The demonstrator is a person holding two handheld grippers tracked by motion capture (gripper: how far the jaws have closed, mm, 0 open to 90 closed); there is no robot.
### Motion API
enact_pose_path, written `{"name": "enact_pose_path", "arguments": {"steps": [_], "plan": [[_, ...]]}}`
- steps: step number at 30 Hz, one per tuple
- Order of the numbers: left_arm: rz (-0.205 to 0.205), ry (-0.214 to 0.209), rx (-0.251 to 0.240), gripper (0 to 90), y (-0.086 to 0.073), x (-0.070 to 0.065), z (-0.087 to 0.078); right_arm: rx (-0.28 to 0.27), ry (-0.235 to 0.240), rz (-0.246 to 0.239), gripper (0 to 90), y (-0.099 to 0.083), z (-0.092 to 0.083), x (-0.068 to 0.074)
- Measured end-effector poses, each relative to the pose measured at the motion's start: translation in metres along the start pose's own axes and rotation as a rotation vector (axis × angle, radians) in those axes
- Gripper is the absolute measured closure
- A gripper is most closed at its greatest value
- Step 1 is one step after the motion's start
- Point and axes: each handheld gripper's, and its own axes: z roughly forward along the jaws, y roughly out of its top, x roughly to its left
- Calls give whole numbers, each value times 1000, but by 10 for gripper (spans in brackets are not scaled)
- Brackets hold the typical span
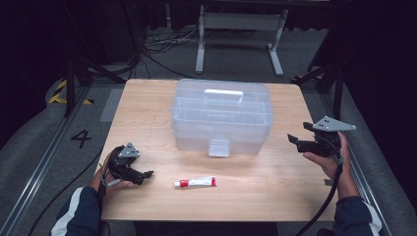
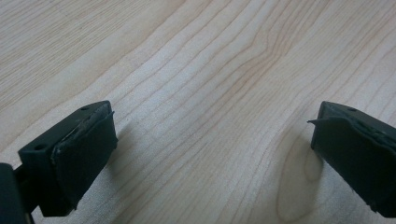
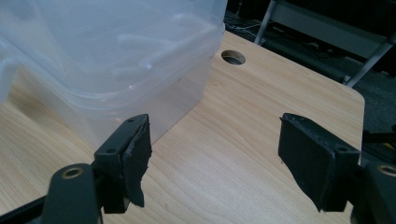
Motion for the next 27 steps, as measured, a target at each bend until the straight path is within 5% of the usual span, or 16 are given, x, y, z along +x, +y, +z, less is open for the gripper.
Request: {"name": "enact_pose_path", "arguments": {"steps": [27], "plan": [[-1, 1, 0, 4, 0, 0, 0, -42, -25, -28, 277, 40, -5, -8]]}}
